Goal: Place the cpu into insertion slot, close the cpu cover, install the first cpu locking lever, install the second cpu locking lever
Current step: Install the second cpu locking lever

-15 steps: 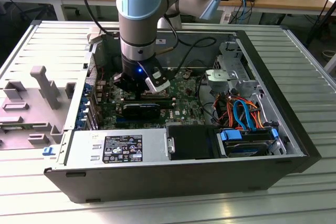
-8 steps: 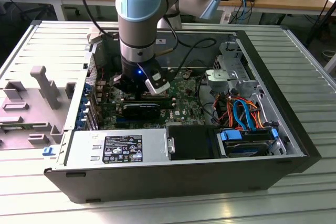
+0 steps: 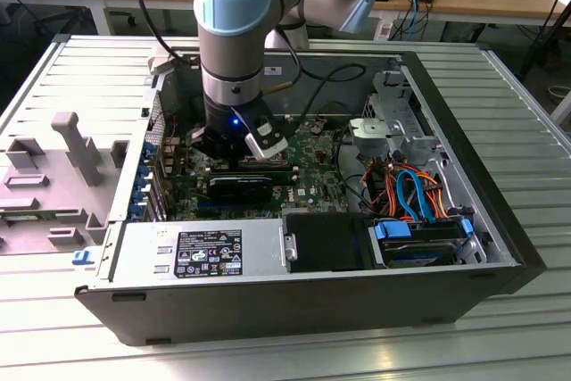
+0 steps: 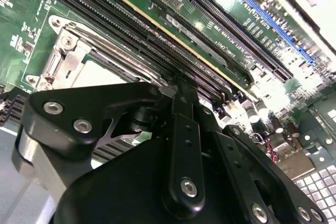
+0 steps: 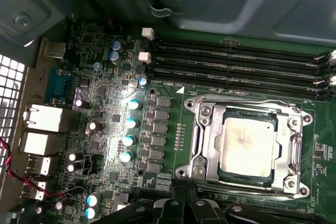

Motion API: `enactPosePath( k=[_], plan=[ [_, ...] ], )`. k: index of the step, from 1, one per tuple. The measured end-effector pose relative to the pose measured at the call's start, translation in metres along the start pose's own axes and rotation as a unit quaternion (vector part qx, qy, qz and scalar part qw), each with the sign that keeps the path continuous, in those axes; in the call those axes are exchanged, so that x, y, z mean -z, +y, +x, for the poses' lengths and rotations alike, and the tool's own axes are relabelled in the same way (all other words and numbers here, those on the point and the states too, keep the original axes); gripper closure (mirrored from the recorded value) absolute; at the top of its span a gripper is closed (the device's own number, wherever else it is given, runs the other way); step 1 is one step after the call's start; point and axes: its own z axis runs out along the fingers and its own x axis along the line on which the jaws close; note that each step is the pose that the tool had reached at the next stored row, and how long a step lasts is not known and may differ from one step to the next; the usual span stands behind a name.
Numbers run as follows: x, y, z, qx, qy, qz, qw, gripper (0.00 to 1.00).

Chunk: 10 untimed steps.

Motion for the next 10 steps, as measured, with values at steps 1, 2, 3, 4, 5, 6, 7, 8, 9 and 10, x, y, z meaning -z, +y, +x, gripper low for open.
enactPosePath(
  k=[1,2,3,4,5,6,7,8,9,10],
  plan=[
    [-0.0001,0.0007,0.0008,0.002,0.0001,0.0002,1.0,0.89],
    [-0.0002,0.0011,0.0013,0.003,0.0001,0.0003,1.0,0.89],
    [-0.0003,0.0015,0.0019,0.004,0.0001,0.0004,1.0,0.89],
    [-0.0003,0.0019,0.0024,0.006,0.0004,0.0004,1.0,0.89],
    [-0.0003,0.0027,0.003,0.009,0.0014,0.0001,1.0,0.89],
    [-0.0004,0.0036,0.0031,0.011,0.0018,0.0002,0.9999,0.89],
    [-0.0001,0.0045,0.0033,0.012,0.0023,0.0007,0.9999,0.89],
    [0.0,0.0054,0.0033,0.013,0.0027,0.001,0.9999,0.89],
    [0.0001,0.0062,0.0034,0.013,0.003,0.0013,0.9999,0.89],
    [-0.0003,0.0073,0.0033,0.013,0.003,0.0009,0.9999,0.89]
  ],
)
